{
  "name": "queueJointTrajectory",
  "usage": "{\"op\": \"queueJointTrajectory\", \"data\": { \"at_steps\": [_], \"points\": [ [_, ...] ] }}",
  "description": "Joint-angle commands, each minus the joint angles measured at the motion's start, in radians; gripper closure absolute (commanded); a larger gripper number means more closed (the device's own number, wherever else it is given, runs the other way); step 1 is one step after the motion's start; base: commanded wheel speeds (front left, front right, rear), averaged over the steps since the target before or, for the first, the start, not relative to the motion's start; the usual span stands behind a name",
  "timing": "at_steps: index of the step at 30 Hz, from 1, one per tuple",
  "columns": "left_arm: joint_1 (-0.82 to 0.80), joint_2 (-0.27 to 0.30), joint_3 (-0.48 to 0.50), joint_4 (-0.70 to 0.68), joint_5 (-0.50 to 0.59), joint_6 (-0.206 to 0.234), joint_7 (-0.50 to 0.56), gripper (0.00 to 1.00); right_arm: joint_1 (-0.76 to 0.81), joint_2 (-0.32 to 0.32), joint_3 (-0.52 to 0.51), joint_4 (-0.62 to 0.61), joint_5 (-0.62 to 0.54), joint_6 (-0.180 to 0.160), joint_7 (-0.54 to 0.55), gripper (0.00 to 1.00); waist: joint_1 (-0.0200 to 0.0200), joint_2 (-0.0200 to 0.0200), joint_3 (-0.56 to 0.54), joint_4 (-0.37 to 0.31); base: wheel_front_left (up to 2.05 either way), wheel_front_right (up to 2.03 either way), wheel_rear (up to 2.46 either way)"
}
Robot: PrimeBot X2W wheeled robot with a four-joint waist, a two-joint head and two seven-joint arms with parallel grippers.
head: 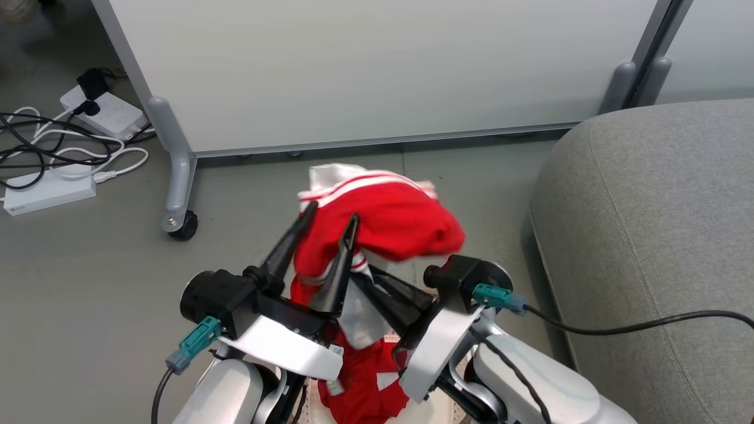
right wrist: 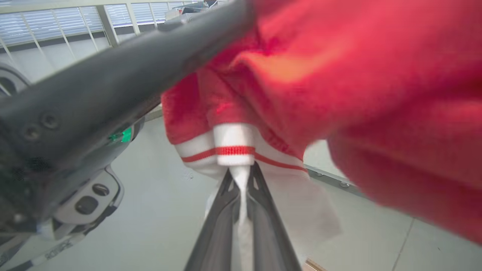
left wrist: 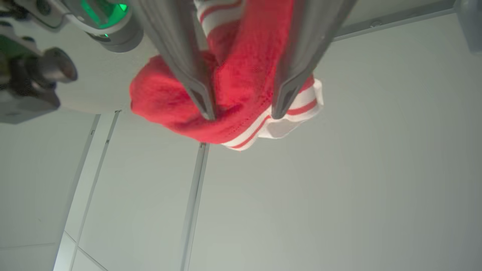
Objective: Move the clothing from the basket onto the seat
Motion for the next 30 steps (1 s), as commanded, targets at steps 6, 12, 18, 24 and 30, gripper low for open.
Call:
{"op": "queueJointTrajectory", "data": {
  "at_steps": [6,12,18,24,30],
  "points": [
    [0.0,0.022,0.005,-0.032,0.02,0.011,-0.012,0.0,-0.025,-0.005,-0.072,0.028,-0.004,0.002,-0.021,1.0,0.0,0.0,0.003,-0.011,0.0,0.0,0.0],
    [0.019,0.066,-0.04,-0.06,0.056,-0.014,0.02,0.0,-0.016,-0.004,-0.185,0.064,-0.04,0.002,-0.02,1.0,0.0,0.0,0.006,-0.015,0.0,0.0,0.0],
    [0.055,0.106,-0.103,-0.054,0.079,-0.034,0.064,0.0,0.021,-0.004,-0.274,0.09,-0.084,0.002,-0.021,1.0,0.0,0.0,0.007,-0.028,0.0,0.0,0.0],
    [0.071,0.128,-0.164,-0.032,0.103,-0.051,0.085,0.0,0.057,-0.004,-0.325,0.108,-0.109,0.002,-0.02,1.0,0.0,0.0,0.003,-0.036,0.0,0.0,0.0],
    [0.065,0.133,-0.203,-0.004,0.098,-0.062,0.076,0.0,0.082,-0.005,-0.351,0.109,-0.119,0.002,-0.019,1.0,0.0,0.0,0.01,-0.07,0.0,0.0,0.0]
  ]
}}
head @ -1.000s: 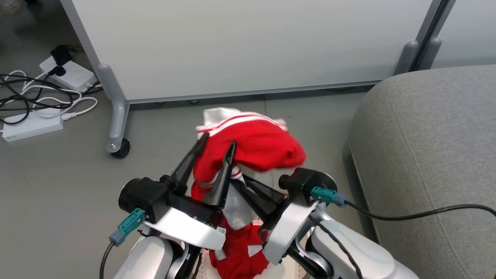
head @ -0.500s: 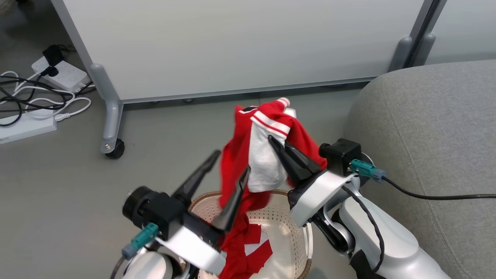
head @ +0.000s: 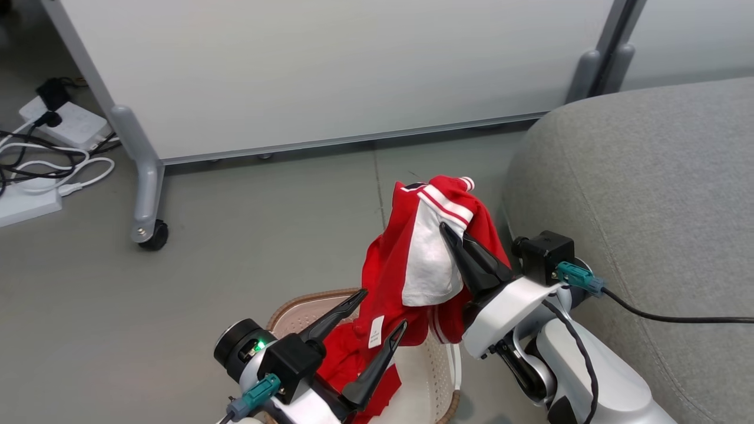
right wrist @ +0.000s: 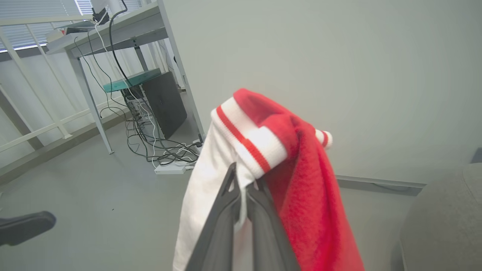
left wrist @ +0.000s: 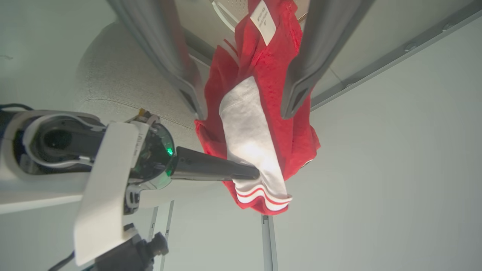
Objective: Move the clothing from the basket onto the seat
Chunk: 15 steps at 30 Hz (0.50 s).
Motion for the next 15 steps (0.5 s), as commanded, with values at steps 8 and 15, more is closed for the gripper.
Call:
{"op": "queueJointTrajectory", "data": {
  "at_steps": [8,15],
  "points": [
    [-0.025,0.018,-0.007,-0.004,0.002,-0.002,-0.013,0.0,0.017,-0.005,-0.022,-0.015,0.007,0.002,-0.003,1.0,0.0,0.0,0.026,-0.089,0.0,0.0,0.0],
    [-0.043,0.042,-0.013,-0.025,0.008,0.003,0.003,0.0,0.016,-0.005,-0.079,-0.023,-0.011,0.002,-0.003,1.0,0.0,0.0,0.063,-0.214,0.0,0.0,0.0]
  ]
}}
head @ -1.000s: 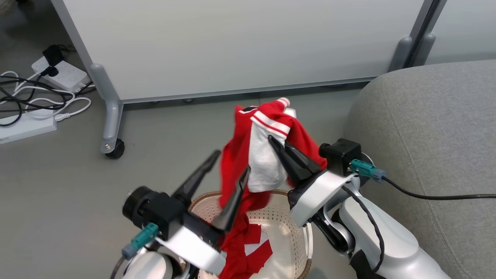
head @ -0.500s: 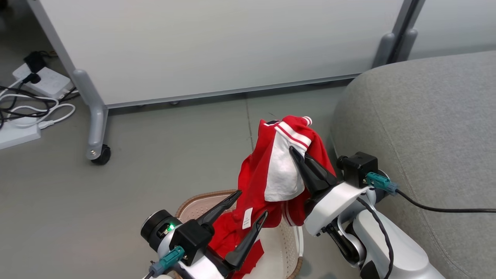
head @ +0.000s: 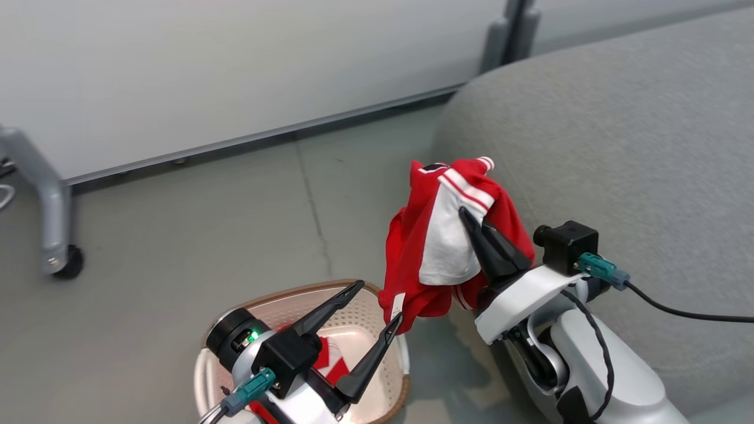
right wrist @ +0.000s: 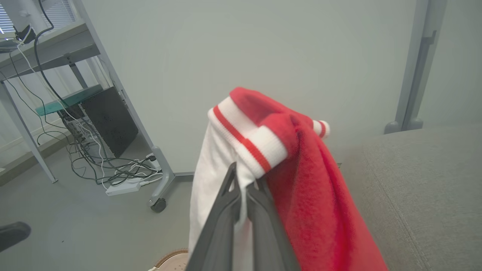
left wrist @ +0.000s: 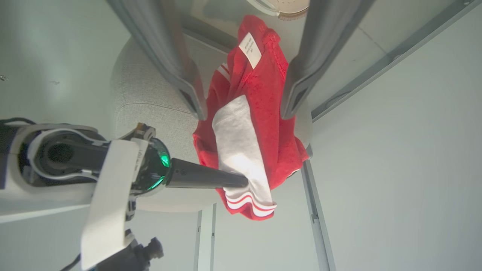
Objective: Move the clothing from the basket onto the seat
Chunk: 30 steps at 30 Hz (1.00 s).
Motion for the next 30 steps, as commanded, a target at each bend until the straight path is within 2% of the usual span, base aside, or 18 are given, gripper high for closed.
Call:
{"op": "queueJointTrajectory", "data": {
  "at_steps": [1,10,16,23,30],
  "points": [
    [-0.021,0.007,0.001,-0.006,0.006,0.001,0.003,0.0,0.009,-0.006,-0.011,-0.007,-0.007,0.002,-0.002,1.0,0.0,-0.0001,0.025,-0.061,0.0,0.0,0.0],
    [-0.033,0.036,-0.013,-0.031,0.006,0.001,0.03,0.0,0.017,-0.005,-0.107,-0.039,-0.045,0.002,-0.002,1.0,0.0,-0.0001,0.062,-0.213,0.0,0.0,0.0],
    [-0.044,0.056,-0.017,-0.053,0.006,0.005,0.05,0.0,0.024,-0.005,-0.164,-0.07,-0.062,0.002,-0.002,1.0,0.0,-0.0001,0.089,-0.282,0.0,0.0,0.0],
    [-0.061,0.072,-0.015,-0.075,0.006,0.008,0.067,0.0,-0.001,-0.006,-0.225,-0.096,-0.074,0.002,-0.002,1.0,0.0,-0.0001,0.118,-0.309,0.0,0.0,0.0],
    [-0.106,0.096,0.003,-0.117,0.011,0.01,0.091,0.0,-0.134,-0.006,-0.352,-0.088,-0.083,0.002,-0.002,1.0,0.0,-0.0001,0.19,-0.303,0.0,0.0,0.0]
  ]
}}
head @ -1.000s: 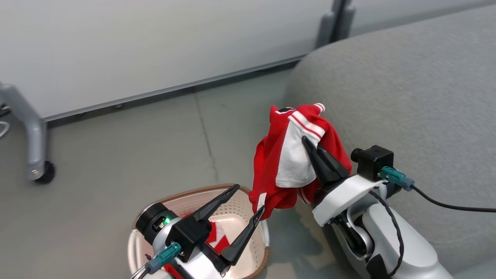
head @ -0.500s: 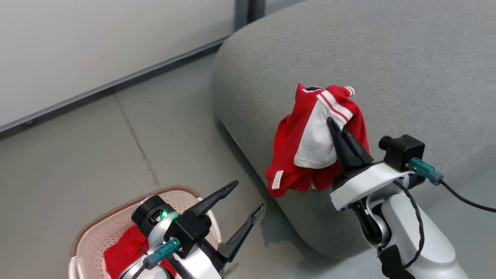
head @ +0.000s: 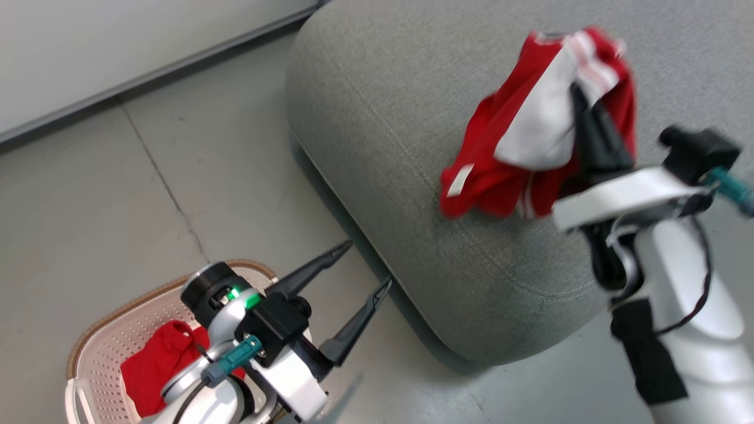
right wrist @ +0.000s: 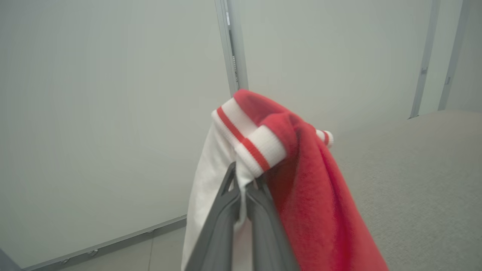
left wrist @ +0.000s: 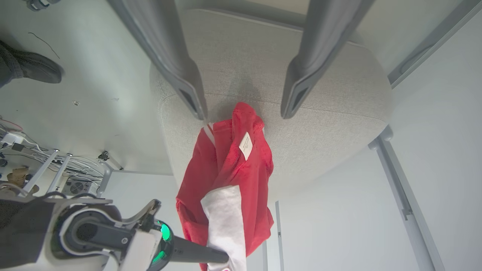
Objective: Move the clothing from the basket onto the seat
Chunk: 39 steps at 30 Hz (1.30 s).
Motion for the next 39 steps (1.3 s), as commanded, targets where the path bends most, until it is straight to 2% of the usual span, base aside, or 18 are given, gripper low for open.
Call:
{"op": "queueJointTrajectory", "data": {
  "at_steps": [1,10,14,19,27,28,29,30,39],
  "points": [
    [-0.023,0.011,0.011,-0.01,0.005,0.002,0.005,0.0,-0.046,-0.005,-0.031,0.002,-0.011,0.002,-0.002,1.0,0.0,0.0,0.03,0.008,0.0,0.0,0.0],
    [-0.122,0.042,0.006,-0.072,0.033,-0.009,0.044,0.0,-0.241,-0.024,-0.245,0.054,-0.076,0.002,-0.002,1.0,0.0,0.0,0.168,0.06,0.0,0.0,0.0],
    [-0.167,0.063,-0.003,-0.1,0.046,-0.017,0.061,0.0,-0.303,-0.038,-0.304,0.096,-0.099,0.002,-0.002,1.0,0.0,0.0,0.243,0.08,0.0,0.0,0.0],
    [-0.215,0.097,-0.013,-0.135,0.049,-0.025,0.087,0.0,-0.347,-0.047,-0.369,0.15,-0.134,0.002,-0.002,1.0,0.0,0.0,0.34,0.11,0.0,0.0,0.0],
    [-0.234,0.114,-0.023,-0.14,0.042,-0.026,0.086,0.0,-0.311,-0.034,-0.405,0.242,-0.14,0.002,-0.002,1.0,0.0,0.0,0.376,0.129,0.0,0.0,0.0],
    [-0.236,0.113,-0.024,-0.138,0.041,-0.026,0.084,0.0,-0.305,-0.032,-0.412,0.266,-0.137,0.002,-0.002,0.79,0.0,0.0,0.375,0.131,0.0,0.0,0.0],
    [-0.237,0.113,-0.025,-0.136,0.04,-0.026,0.083,0.0,-0.304,-0.029,-0.408,0.282,-0.145,0.002,-0.002,0.33,0.0,0.0,0.374,0.132,0.0,0.0,0.0],
    [-0.24,0.111,-0.027,-0.134,0.038,-0.027,0.081,0.0,-0.309,-0.031,-0.413,0.281,-0.149,0.002,-0.002,0.0,0.0,0.0,0.374,0.134,0.0,0.0,0.0],
    [-0.23,0.087,-0.038,-0.089,0.023,-0.02,0.047,0.0,-0.225,-0.036,-0.423,0.277,-0.161,0.002,-0.002,0.0,0.0,0.0,0.32,0.149,0.0,0.0,0.0]
  ]
}}
